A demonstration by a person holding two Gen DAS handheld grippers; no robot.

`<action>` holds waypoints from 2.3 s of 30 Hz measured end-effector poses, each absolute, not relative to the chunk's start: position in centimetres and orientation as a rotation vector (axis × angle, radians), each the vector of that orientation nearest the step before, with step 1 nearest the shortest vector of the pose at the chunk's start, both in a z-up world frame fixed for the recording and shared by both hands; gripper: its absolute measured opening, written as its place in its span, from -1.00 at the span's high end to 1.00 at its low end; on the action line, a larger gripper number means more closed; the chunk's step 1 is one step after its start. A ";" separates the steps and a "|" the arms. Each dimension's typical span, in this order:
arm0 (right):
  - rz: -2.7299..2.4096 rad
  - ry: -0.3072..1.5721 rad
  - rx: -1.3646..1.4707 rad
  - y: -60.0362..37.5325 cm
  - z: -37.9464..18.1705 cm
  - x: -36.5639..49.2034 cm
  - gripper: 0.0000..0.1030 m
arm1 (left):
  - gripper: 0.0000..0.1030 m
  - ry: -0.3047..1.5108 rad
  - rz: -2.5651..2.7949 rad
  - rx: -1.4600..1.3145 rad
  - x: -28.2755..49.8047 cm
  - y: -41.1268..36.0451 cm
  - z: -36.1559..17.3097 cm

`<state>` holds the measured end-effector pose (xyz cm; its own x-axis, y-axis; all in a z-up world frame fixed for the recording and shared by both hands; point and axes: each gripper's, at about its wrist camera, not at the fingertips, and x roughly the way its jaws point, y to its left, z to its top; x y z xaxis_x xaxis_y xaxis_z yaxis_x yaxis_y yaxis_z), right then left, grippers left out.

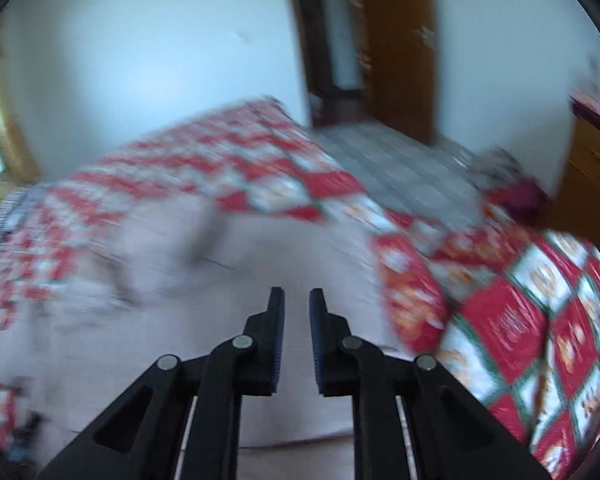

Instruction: Fold large clothes

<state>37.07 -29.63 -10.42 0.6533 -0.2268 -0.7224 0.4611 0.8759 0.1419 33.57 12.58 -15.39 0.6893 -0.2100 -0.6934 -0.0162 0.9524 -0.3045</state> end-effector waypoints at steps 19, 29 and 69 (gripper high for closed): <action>-0.430 0.766 0.276 -28.4 -14.4 37.2 0.44 | -0.98 0.718 -0.027 -0.071 36.6 4.6 -7.7; -0.413 0.761 0.269 -28.2 -14.5 37.3 0.20 | -0.98 0.858 0.097 0.033 39.3 2.8 -14.7; -0.397 0.789 0.157 -26.2 -14.9 38.4 -0.49 | 0.95 0.657 0.415 -0.568 42.6 36.1 -12.3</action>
